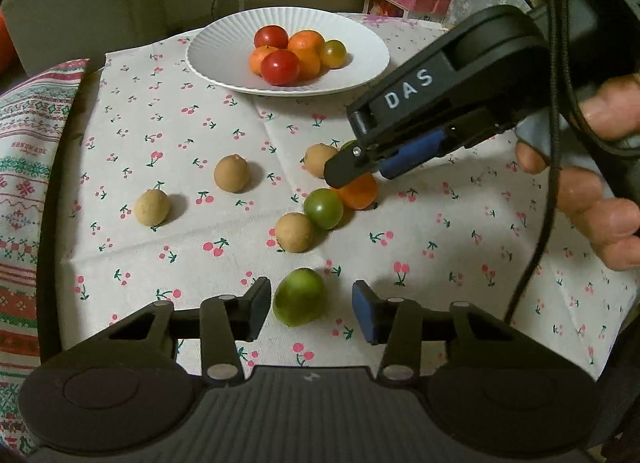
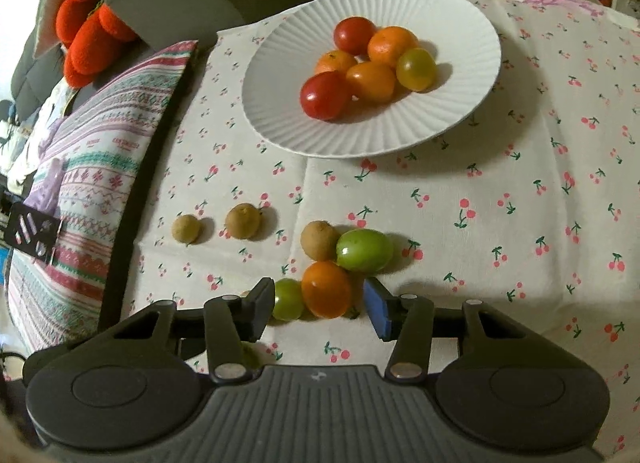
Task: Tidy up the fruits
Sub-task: 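Grasp a green fruit with the left gripper while the right gripper grasps an orange tomato, then carry the green fruit to the plate while the right gripper carries the orange tomato there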
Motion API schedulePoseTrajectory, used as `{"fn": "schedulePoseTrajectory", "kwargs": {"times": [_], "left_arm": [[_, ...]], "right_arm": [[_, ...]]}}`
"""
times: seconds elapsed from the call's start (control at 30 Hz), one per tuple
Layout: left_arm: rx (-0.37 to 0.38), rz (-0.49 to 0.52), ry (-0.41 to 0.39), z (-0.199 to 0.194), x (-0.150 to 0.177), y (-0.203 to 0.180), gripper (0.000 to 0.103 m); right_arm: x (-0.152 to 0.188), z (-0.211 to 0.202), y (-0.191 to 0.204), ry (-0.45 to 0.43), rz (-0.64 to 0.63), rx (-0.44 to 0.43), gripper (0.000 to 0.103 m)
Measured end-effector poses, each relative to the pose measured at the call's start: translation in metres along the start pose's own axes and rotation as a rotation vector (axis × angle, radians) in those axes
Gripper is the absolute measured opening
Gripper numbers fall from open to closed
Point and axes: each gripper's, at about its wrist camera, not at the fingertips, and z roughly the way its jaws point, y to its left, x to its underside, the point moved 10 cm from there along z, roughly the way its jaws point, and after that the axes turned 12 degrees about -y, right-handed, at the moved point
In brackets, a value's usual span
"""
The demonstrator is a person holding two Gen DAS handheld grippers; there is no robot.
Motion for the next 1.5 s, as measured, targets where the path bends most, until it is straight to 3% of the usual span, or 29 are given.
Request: {"fn": "schedulePoseTrajectory", "kwargs": {"times": [0.3, 0.5, 0.57, 1.07, 1.5], "left_arm": [[-0.018, 0.023, 0.035, 0.008, 0.005, 0.000, 0.021], [-0.024, 0.009, 0.032, 0.009, 0.004, 0.001, 0.020], [-0.023, 0.000, 0.026, 0.008, 0.003, 0.002, 0.020], [-0.029, -0.022, 0.008, 0.003, -0.002, 0.005, 0.020], [-0.037, -0.047, -0.032, -0.002, -0.012, 0.011, 0.020]], "right_arm": [[0.003, 0.009, -0.001, -0.012, 0.013, 0.017, 0.035], [0.003, 0.010, 0.001, -0.009, 0.025, 0.000, 0.032], [0.004, 0.009, 0.000, 0.000, 0.029, 0.000, 0.026], [0.006, 0.013, 0.008, 0.005, -0.057, 0.002, 0.027], [-0.007, -0.005, 0.012, -0.021, -0.032, -0.053, 0.026]]}}
